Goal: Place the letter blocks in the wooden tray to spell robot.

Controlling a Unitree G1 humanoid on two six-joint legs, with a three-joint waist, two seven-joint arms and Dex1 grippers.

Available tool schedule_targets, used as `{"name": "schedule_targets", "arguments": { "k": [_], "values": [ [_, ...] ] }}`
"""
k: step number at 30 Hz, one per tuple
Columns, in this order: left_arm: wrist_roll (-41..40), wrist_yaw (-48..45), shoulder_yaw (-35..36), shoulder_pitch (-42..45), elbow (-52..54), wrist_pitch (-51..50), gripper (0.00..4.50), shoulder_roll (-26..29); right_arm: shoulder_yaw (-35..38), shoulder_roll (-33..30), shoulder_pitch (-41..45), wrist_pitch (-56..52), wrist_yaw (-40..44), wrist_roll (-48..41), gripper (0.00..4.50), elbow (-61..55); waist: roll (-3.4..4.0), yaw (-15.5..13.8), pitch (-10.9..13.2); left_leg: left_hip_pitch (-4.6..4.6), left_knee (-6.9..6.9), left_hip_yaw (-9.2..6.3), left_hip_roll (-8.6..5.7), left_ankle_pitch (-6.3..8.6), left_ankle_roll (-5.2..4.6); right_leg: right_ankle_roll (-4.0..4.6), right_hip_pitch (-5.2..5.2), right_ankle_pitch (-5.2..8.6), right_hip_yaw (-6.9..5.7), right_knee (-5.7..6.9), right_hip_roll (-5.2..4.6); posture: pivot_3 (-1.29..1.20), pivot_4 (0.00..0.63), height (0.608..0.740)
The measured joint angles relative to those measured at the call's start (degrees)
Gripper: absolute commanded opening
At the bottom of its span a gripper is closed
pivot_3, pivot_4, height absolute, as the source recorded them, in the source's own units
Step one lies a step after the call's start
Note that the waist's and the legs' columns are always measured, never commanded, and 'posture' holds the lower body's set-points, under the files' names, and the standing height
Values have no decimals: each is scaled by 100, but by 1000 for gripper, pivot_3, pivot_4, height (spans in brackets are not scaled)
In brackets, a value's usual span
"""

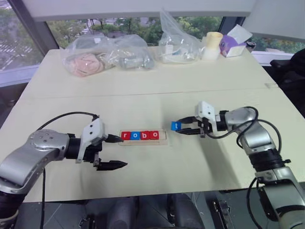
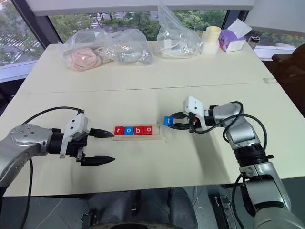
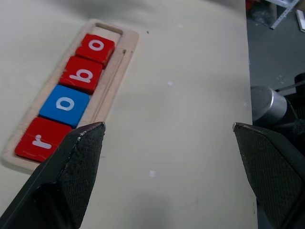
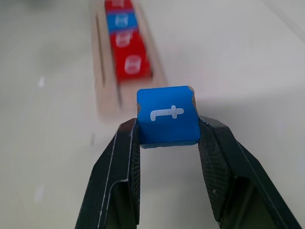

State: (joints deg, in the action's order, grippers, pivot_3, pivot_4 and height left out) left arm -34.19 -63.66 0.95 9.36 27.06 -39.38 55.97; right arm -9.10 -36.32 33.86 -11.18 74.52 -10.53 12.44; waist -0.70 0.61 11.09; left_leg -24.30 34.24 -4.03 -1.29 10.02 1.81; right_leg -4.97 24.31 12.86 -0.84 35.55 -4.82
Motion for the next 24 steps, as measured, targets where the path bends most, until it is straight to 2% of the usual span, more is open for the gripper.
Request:
{"name": "schedule_targets", "arguments": {
  "k": [8, 24],
  "values": [
    [53, 139, -135, -23, 12, -11, 4500, -164, -635, 266, 98, -140, -9, 311, 1193, 87, -1, 22, 0, -2, 1, 4, -1, 0, 0, -1, 3, -1, 5, 1, 4, 0, 150, 740],
    [96, 479, -201, -233, 207, -43, 4500, -385, -978, 677, 480, 215, -280, 791, 1193, 662, -1, 35, 0, 2, 1, 6, -1, 0, 0, -2, 3, -3, 9, 3, 10, 0, 150, 740]
  ]
}}
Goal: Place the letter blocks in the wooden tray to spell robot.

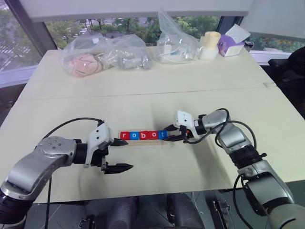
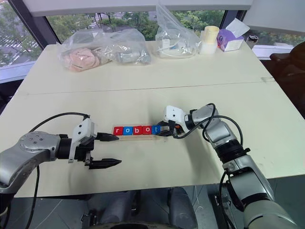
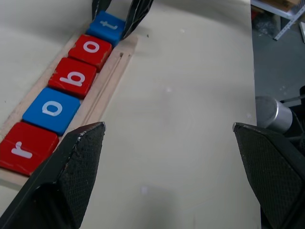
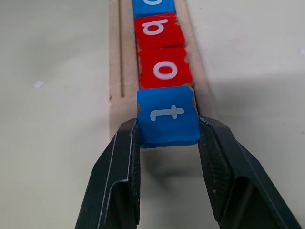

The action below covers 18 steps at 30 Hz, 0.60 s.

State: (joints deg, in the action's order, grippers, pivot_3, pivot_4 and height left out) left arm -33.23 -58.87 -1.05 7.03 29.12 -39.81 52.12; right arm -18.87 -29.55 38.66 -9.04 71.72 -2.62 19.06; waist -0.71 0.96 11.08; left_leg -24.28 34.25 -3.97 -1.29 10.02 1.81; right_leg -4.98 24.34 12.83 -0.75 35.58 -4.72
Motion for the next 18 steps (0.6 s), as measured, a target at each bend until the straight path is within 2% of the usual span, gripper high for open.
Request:
{"name": "schedule_targets", "arguments": {
  "k": [18],
  "values": [
    [118, 51, -86, -49, -76, 49, 4500, -82, -13, 101, -71, -321, 29, 38, 1193, -266, 0, -5, 0, 1, 0, 0, 0, 0, 0, 0, 0, 0, 1, 3, 1, 0, 150, 740]
  ]
}}
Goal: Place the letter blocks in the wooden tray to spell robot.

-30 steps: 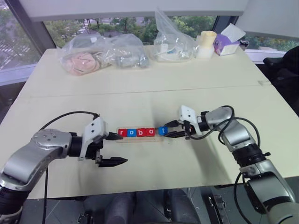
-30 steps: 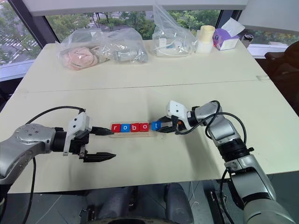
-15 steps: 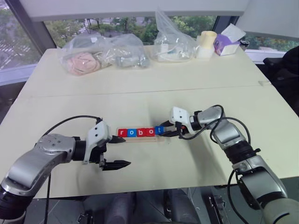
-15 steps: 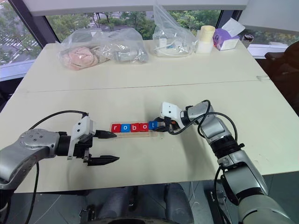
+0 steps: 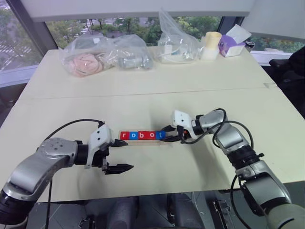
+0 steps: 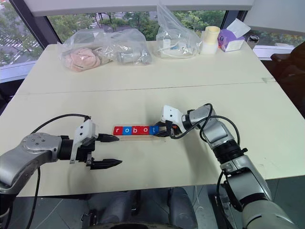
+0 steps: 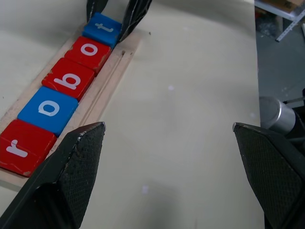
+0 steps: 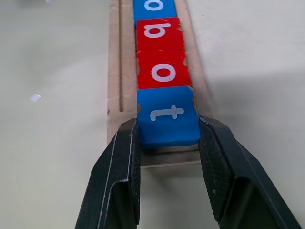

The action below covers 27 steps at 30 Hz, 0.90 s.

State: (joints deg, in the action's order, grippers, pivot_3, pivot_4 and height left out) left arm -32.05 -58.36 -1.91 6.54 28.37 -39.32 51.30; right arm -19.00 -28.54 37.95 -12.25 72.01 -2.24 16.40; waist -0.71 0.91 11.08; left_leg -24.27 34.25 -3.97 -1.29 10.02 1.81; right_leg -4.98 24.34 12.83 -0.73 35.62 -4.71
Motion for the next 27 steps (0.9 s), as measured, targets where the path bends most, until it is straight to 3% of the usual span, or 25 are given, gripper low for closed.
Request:
{"name": "schedule_targets", "arguments": {
  "k": [3, 8, 10, 19, 27],
  "values": [
    [34, -2, -48, 1, -11, 13, 4500, -25, 0, 6, -29, -33, -10, -6, 1193, -41, 0, 0, 0, 0, 0, 0, 0, 0, 0, 0, 0, 0, 0, 0, 0, 0, 150, 740],
    [63, -4, -79, 16, -26, 40, 4500, -32, -21, 39, -34, -6, -49, 1, 3732, -41, 0, 1, 0, 1, 0, 0, 0, 0, 0, 0, 0, 0, 0, 1, 0, 0, 150, 740],
    [82, -4, -78, 18, -28, 42, 4500, -32, -21, 39, -34, 34, -118, 3, 4483, -41, 0, 1, 0, 1, 0, 0, 0, 0, 0, 0, 0, 0, 1, 0, 0, 0, 150, 740],
    [97, 0, -66, 7, -68, 44, 4500, -31, 373, -114, -216, -349, -490, -226, 4483, -921, -2, -15, -1, 2, 0, 0, 1, 0, 0, 0, 0, 0, 1, 3, 0, 0, 150, 740],
    [140, -5, -65, 43, -160, 93, 4500, -30, 236, -163, -599, -297, -710, -117, 4483, -1069, -2, -5, -1, 3, 0, 1, 1, 0, 0, 1, 0, 1, 3, 3, 0, 0, 150, 740]
  ]
}}
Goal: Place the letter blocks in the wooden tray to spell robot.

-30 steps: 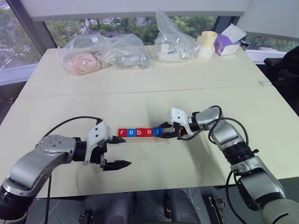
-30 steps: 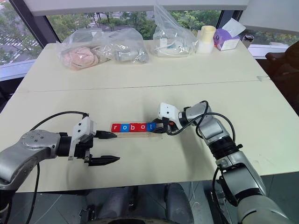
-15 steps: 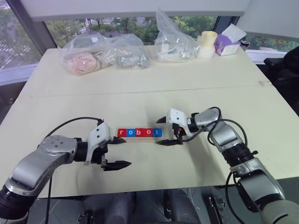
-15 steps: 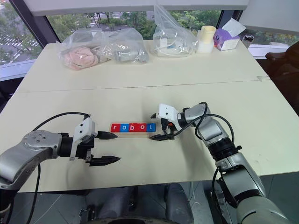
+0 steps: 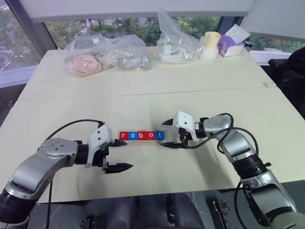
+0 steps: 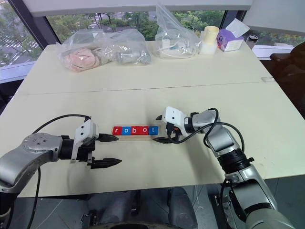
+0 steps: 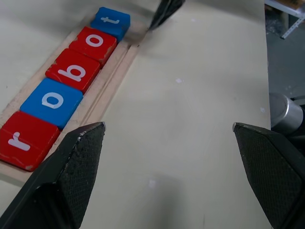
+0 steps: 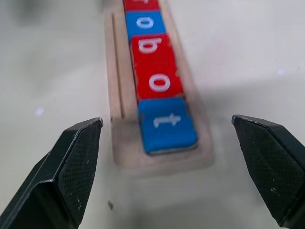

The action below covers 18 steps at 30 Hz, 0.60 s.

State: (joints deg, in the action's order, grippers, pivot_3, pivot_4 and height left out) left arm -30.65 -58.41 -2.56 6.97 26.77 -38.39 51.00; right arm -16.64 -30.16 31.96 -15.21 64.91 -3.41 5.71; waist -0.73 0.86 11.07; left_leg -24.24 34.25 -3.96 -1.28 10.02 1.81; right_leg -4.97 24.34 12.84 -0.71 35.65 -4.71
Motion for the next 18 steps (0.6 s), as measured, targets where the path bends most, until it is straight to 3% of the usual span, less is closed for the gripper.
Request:
{"name": "schedule_targets", "arguments": {
  "k": [18],
  "values": [
    [-2, 169, 76, -12, -27, -5, 4500, -84, 0, 243, 261, 645, -403, 267, 4483, 716, 0, -4, 0, 1, 0, 1, 0, 0, 0, -1, 0, 0, 1, 1, 0, 0, 150, 740]
  ]
}}
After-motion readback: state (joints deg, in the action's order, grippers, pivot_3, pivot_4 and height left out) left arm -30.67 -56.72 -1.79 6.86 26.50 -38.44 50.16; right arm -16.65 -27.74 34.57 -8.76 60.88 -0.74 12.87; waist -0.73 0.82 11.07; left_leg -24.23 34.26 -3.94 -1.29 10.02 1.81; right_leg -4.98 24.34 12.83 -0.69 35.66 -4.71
